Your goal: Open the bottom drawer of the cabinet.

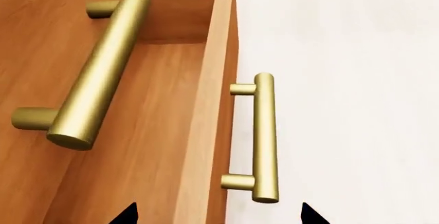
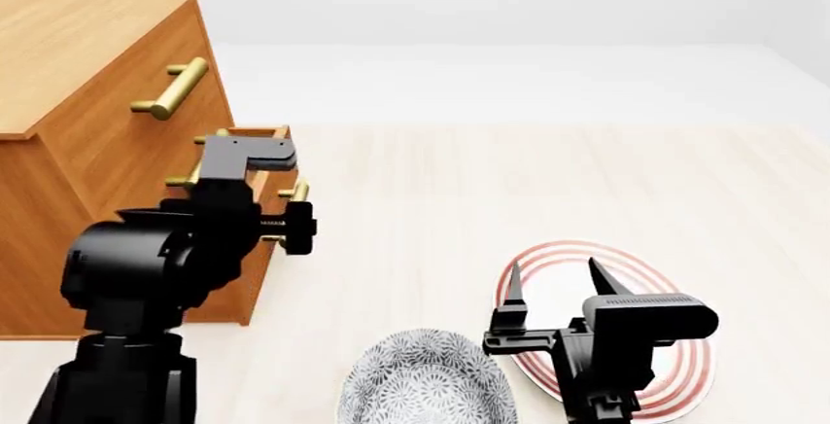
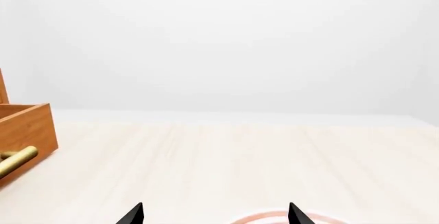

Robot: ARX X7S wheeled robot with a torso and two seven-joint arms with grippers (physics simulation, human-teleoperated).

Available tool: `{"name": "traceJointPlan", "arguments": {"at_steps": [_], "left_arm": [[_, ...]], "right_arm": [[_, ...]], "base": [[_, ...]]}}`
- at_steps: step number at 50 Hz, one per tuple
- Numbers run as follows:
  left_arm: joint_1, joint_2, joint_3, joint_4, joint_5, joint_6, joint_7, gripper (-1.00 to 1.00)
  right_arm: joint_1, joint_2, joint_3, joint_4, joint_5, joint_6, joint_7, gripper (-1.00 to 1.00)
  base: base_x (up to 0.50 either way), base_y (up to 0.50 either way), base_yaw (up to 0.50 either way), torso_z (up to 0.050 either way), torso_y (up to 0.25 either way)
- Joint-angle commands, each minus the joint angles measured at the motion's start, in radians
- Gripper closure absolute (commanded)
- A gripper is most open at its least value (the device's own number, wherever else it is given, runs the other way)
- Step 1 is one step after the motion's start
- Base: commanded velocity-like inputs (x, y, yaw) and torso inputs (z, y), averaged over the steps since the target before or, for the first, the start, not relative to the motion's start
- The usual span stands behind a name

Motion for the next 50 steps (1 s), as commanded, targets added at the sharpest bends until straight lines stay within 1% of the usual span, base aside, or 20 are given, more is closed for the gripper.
{"name": "traceJointPlan", "arguments": {"at_steps": [1,9,14,20,33,50], "left_arm": [[-0.048,-0.015,0.032,-0.261,0.015,0.121,0.066,-1.00],[-0.069,-0.013,0.047,-0.370,0.030,0.190,0.082,-1.00],[-0.063,-0.009,0.059,-0.389,0.028,0.200,0.094,-1.00],[-0.035,-0.009,0.093,-0.327,-0.015,0.144,0.169,-1.00],[0.021,0.000,0.099,-0.097,-0.087,0.006,0.181,-1.00],[0.021,0.048,0.127,-0.106,-0.126,0.013,0.215,-1.00]], "right_arm": [[-0.002,0.003,-0.004,0.002,0.002,-0.004,0.004,-1.00],[-0.002,0.003,-0.005,0.014,0.005,-0.014,0.004,-1.00],[-0.004,0.005,-0.006,0.011,0.007,-0.015,0.006,-1.00],[-0.006,0.006,-0.006,0.013,0.008,-0.019,0.008,-1.00],[-0.001,0.010,-0.010,0.011,0.012,-0.015,0.013,-1.00],[-0.003,0.017,-0.008,0.009,0.020,-0.020,0.017,-1.00]], "base": [[0.00,0.00,0.00,0.000,0.000],[0.00,0.00,0.00,0.000,0.000],[0.00,0.00,0.00,0.000,0.000],[0.00,0.00,0.00,0.000,0.000],[0.00,0.00,0.00,0.000,0.000],[0.00,0.00,0.00,0.000,0.000]]}}
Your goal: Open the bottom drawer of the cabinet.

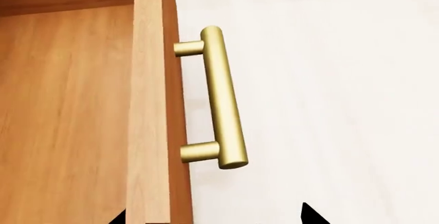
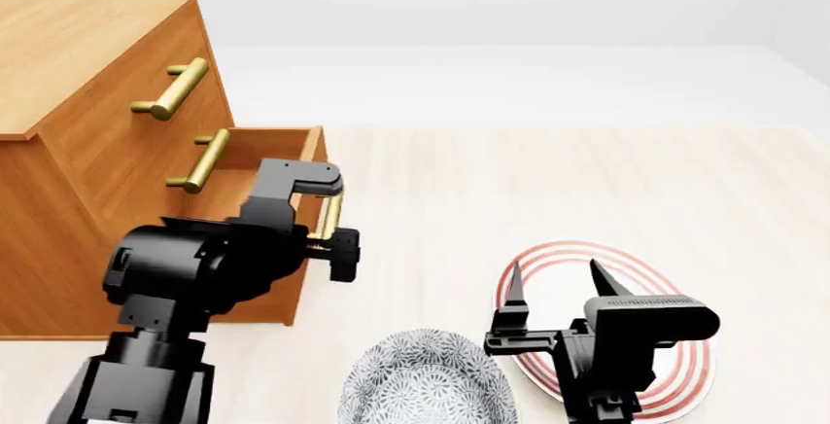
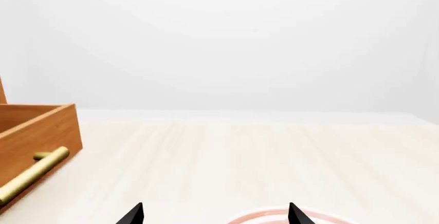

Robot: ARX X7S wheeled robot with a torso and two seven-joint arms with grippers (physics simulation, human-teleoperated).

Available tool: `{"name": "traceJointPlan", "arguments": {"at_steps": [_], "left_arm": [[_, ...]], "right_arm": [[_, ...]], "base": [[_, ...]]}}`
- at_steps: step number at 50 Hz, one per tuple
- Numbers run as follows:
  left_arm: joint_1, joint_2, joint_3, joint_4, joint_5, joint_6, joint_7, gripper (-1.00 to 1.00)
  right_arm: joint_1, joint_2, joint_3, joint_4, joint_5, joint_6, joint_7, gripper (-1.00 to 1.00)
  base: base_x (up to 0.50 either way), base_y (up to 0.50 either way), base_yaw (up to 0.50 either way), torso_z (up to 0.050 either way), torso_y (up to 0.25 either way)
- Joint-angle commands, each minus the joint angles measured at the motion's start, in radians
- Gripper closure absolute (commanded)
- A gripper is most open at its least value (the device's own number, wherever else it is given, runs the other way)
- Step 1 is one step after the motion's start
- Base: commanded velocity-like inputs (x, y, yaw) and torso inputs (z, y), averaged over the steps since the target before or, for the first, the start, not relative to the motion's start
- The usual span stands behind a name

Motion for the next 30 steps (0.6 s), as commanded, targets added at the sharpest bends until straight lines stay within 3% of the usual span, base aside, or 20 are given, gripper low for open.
{"name": "traceJointPlan", "arguments": {"at_steps": [1,30], "left_arm": [[0.026,0.028,0.025,0.002,-0.051,-0.014,0.038,-1.00],[0.018,0.119,0.073,-0.035,-0.120,0.018,0.082,-1.00]], "right_arm": [[-0.003,0.004,0.000,0.001,0.004,-0.007,0.003,-1.00],[-0.026,0.024,0.014,-0.022,0.022,-0.016,0.014,-1.00]], "base": [[0.00,0.00,0.00,0.000,0.000],[0.00,0.00,0.00,0.000,0.000]]}}
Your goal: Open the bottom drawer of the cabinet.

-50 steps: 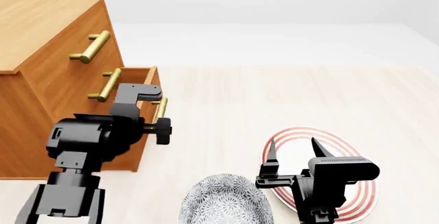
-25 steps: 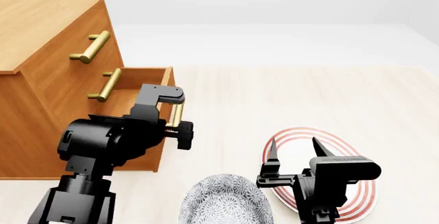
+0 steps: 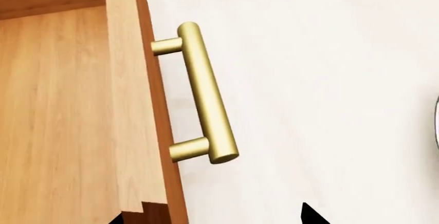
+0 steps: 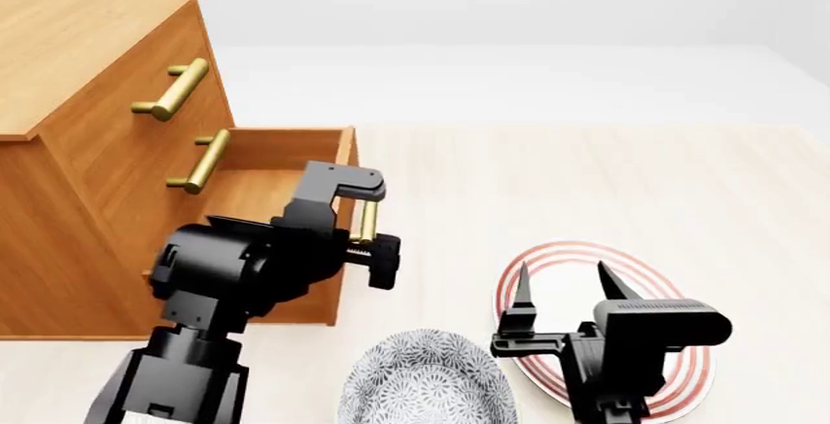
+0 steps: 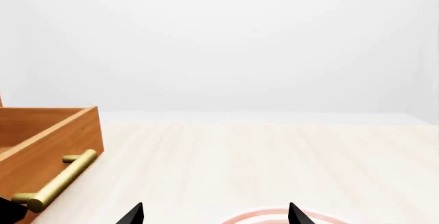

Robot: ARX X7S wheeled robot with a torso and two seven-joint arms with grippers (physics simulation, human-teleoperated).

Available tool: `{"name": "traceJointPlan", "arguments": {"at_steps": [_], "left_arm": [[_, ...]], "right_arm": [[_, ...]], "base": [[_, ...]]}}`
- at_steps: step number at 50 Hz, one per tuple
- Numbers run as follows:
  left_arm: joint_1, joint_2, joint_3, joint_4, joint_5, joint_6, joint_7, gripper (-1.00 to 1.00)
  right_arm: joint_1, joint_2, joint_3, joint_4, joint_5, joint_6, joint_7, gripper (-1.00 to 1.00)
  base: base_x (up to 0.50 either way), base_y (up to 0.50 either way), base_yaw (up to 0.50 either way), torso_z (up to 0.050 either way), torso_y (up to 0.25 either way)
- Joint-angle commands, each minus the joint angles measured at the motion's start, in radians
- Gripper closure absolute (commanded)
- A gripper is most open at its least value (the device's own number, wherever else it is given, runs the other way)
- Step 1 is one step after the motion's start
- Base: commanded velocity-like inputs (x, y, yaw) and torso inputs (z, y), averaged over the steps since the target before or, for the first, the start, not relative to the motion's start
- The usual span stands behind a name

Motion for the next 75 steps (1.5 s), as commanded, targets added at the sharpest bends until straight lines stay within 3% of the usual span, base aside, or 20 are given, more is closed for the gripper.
{"name": "traceJointPlan", "arguments": {"at_steps": [1,31,34,37,48,50,51,54,58,62,65,68,71,75], "left_arm": [[0.028,0.041,0.018,0.005,-0.136,-0.016,0.023,-1.00],[0.057,0.015,0.017,0.195,-0.274,-0.063,0.019,-1.00],[0.088,0.001,0.020,0.282,-0.229,0.027,-0.034,-1.00],[0.109,0.003,-0.055,0.384,-0.250,0.020,-0.099,-1.00],[0.158,0.029,-0.260,0.812,-0.429,-0.272,-0.317,-1.00],[0.171,0.018,-0.281,0.849,-0.521,-0.294,-0.361,-1.00],[0.180,-0.006,-0.290,0.864,-0.632,-0.295,-0.451,-1.00],[0.211,-0.037,-0.331,0.929,-0.803,-0.287,-0.559,-1.00],[0.292,-0.075,-0.364,1.038,-0.857,-0.252,-0.584,-1.00],[0.459,-0.138,-0.394,1.238,-0.782,-0.106,-0.522,-1.00],[0.648,-0.214,-0.289,1.365,-0.495,0.144,-0.402,-1.00],[0.853,-0.261,-0.174,1.373,-0.208,0.459,-0.298,-1.00],[0.990,-0.245,-0.171,1.325,-0.098,0.669,-0.257,-1.00],[1.065,-0.237,-0.144,1.260,0.001,0.842,-0.216,-1.00]], "right_arm": [[-0.008,0.006,0.004,-0.006,0.006,-0.005,0.004,-1.00],[-0.003,0.015,-0.002,-0.014,0.013,-0.002,0.013,-1.00],[-0.005,0.016,-0.003,-0.013,0.013,-0.004,0.014,-1.00],[-0.005,0.016,-0.002,-0.015,0.015,-0.004,0.015,-1.00],[0.004,0.012,-0.013,-0.005,0.014,-0.007,0.015,-1.00],[0.003,0.013,-0.014,-0.010,0.014,-0.006,0.016,-1.00],[0.003,0.014,-0.015,-0.013,0.014,-0.004,0.017,-1.00],[0.002,0.016,-0.015,-0.022,0.014,-0.002,0.020,-1.00],[0.003,0.021,-0.015,-0.040,0.013,0.009,0.028,-1.00],[-0.004,0.036,-0.038,-0.102,-0.035,0.025,0.055,-1.00],[-0.028,0.051,-0.061,-0.192,-0.089,0.011,0.077,-1.00],[-0.066,0.071,-0.089,-0.289,-0.165,-0.026,0.099,-1.00],[-0.090,0.093,-0.137,-0.373,-0.291,-0.039,0.128,-1.00],[-0.094,0.106,-0.165,-0.432,-0.362,-0.018,0.137,-1.00]], "base": [[0.00,0.00,0.00,0.000,0.000],[0.00,0.00,0.00,0.000,0.002],[0.00,0.00,0.00,0.000,0.000],[0.00,0.00,0.00,0.000,0.004],[0.00,0.00,0.00,0.000,0.001],[0.00,0.00,0.00,0.000,0.000],[0.00,0.00,0.00,0.000,0.000],[0.00,0.00,0.00,0.000,0.000],[0.00,0.00,0.00,0.000,0.000],[0.00,0.00,0.00,0.000,0.000],[0.00,0.00,0.00,0.000,0.000],[0.00,0.00,0.00,0.000,0.000],[0.00,0.00,0.00,0.000,0.000],[0.00,0.00,0.00,0.000,0.000]]}}
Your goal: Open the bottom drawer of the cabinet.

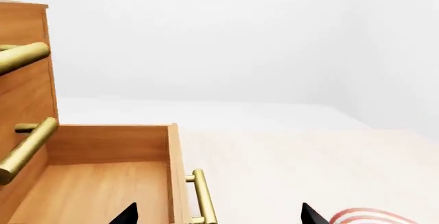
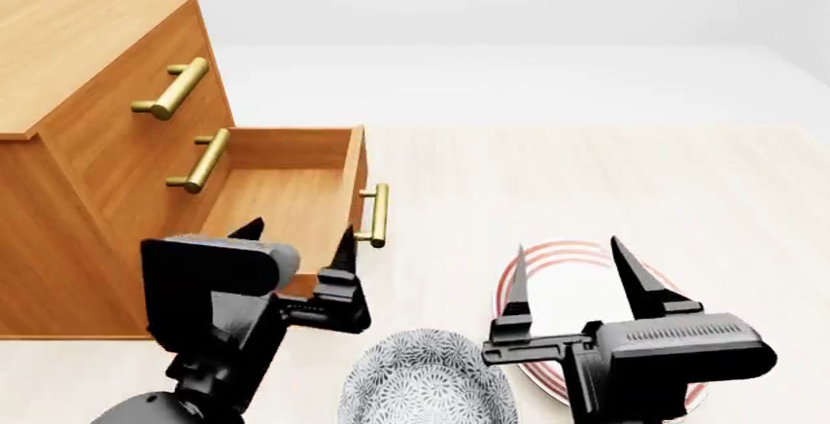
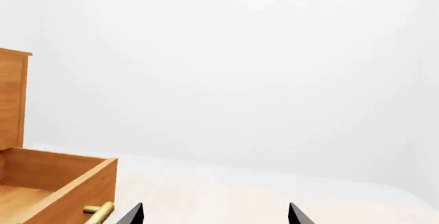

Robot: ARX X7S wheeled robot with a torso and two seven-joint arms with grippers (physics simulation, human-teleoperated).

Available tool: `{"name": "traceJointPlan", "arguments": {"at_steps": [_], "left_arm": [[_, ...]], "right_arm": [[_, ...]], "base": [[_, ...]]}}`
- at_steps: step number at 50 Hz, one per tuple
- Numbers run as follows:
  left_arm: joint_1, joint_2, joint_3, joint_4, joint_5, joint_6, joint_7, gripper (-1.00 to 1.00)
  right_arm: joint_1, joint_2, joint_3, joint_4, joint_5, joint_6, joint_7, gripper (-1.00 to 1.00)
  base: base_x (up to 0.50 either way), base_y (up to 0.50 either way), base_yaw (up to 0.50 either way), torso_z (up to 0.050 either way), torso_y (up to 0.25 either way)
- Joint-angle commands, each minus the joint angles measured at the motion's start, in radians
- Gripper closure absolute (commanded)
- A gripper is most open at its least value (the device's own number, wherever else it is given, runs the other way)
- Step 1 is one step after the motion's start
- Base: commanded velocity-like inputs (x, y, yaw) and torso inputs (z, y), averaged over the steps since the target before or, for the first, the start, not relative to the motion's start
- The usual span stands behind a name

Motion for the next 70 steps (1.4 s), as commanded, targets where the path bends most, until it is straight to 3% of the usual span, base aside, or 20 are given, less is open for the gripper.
{"name": "traceJointPlan", "arguments": {"at_steps": [1,20,29,36,43,48,53,59,70], "left_arm": [[0.373,-0.049,0.076,0.054,0.341,0.547,0.120,-1.00],[0.366,-0.031,0.111,0.007,0.426,0.631,0.092,-1.00],[0.298,-0.026,0.163,-0.012,0.474,0.597,0.077,-1.00],[0.109,-0.017,0.207,0.110,0.486,0.402,0.041,-1.00],[-0.107,0.015,0.164,0.219,0.381,0.164,0.001,-1.00],[-0.195,-0.011,0.158,0.224,0.308,0.120,-0.062,-1.00],[-0.250,-0.037,0.157,0.214,0.258,0.115,-0.115,-1.00],[-0.286,-0.069,0.150,0.225,0.192,0.112,-0.167,-1.00],[-0.342,-0.219,0.247,0.224,0.065,0.230,-0.359,-1.00]], "right_arm": [[-0.046,0.045,-0.080,-0.202,-0.204,-0.005,0.052,-1.00],[-0.070,0.061,-0.075,-0.194,-0.228,-0.068,0.077,-1.00],[-0.055,0.062,-0.059,-0.181,-0.208,-0.073,0.077,-1.00],[0.080,0.055,-0.052,-0.259,-0.201,0.057,0.030,-1.00],[0.256,0.032,-0.031,-0.387,-0.191,0.272,-0.016,-1.00],[0.390,0.018,0.010,-0.437,-0.106,0.398,-0.035,-1.00],[0.507,0.142,-0.051,-0.437,0.059,0.421,0.140,-1.00],[0.855,0.432,-0.363,-0.437,0.412,0.328,0.584,-1.00],[1.141,0.520,-0.601,-0.436,0.565,0.253,0.772,-1.00]], "base": [[0.00,0.00,0.00,0.000,0.000],[0.00,0.00,0.00,0.000,0.000],[0.00,0.00,0.00,0.000,0.000],[0.00,0.00,0.00,0.000,0.000],[0.00,0.00,0.00,0.000,0.000],[0.00,0.00,0.00,0.000,0.000],[0.00,0.00,0.00,0.000,0.000],[0.00,0.00,0.00,0.000,0.000],[0.00,0.00,0.00,0.000,0.000]]}}
